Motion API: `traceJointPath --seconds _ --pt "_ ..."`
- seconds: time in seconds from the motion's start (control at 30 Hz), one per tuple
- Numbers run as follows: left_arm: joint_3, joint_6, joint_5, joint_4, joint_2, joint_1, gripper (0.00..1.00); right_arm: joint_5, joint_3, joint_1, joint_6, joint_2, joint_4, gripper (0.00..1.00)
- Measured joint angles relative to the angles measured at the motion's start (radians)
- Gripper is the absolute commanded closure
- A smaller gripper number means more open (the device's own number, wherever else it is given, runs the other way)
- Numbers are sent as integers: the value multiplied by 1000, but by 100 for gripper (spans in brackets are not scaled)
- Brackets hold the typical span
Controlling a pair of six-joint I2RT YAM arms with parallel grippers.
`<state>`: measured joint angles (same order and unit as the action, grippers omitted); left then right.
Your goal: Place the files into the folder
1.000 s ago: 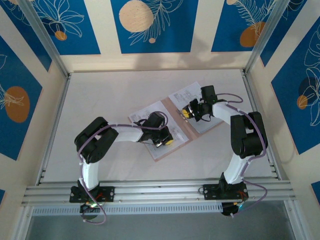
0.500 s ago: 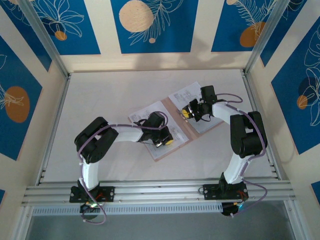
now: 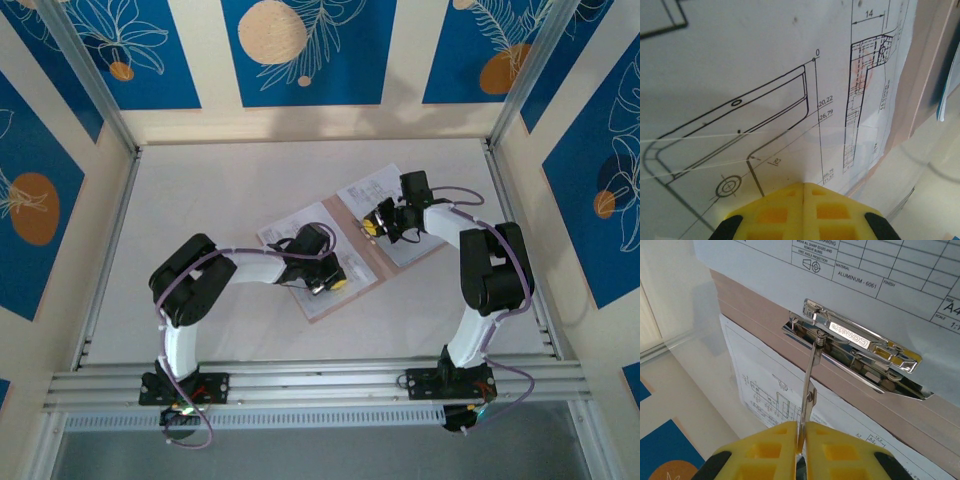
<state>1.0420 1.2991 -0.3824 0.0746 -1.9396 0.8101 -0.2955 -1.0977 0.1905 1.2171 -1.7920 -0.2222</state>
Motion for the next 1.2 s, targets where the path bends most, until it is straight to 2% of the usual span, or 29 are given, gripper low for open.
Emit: traceJointPath --seconds 0.23,1.2 --pt "0 1 0 0 0 0 100 3 0 -3 -24 0 -19 100" --pt "-23 4 2 31 6 0 100 -27 159 -56 -155 4 125 100"
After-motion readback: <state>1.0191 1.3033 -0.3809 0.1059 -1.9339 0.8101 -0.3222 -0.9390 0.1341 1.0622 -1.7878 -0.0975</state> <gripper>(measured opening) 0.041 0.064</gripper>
